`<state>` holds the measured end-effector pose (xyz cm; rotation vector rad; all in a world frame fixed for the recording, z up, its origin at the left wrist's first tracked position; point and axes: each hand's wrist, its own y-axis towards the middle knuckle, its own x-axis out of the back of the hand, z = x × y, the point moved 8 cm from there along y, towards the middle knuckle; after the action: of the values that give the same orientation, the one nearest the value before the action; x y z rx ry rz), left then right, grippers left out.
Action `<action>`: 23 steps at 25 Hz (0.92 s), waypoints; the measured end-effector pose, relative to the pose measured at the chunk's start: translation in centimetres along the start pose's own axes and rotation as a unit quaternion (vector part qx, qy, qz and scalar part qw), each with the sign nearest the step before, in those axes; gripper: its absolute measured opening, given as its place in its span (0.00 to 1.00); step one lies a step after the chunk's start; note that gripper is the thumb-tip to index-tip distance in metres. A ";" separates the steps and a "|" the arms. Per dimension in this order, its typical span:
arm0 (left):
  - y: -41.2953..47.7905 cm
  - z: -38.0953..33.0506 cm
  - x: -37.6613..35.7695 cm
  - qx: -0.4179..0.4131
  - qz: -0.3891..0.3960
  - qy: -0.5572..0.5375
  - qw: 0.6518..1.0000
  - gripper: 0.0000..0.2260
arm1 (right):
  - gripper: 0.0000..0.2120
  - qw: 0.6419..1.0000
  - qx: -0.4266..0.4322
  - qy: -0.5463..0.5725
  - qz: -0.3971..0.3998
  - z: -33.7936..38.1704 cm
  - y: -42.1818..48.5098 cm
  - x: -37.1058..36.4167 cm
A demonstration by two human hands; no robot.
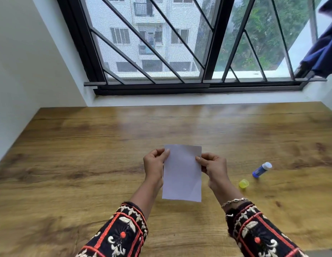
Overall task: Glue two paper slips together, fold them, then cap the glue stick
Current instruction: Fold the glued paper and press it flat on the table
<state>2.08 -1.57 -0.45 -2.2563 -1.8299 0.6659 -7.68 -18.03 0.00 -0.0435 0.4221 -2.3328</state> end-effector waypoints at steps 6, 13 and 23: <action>0.5 -1.7 -0.3 -0.011 -0.019 -0.016 1.000 0.09 | 0.10 1.000 0.008 0.008 0.002 0.6 0.3 -0.1; 1.2 -3.3 -0.9 -0.063 -0.030 0.040 0.997 0.09 | 0.02 0.995 0.030 -0.059 0.072 3.7 1.0 -0.6; -0.8 -9.0 -5.8 -0.263 0.077 0.250 0.929 0.05 | 0.09 0.875 0.214 -0.358 0.243 11.5 2.8 -6.5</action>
<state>4.42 -5.63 9.24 -2.5718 -1.7091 -0.4250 0.67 -18.69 10.65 -0.5095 -0.4183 -1.6966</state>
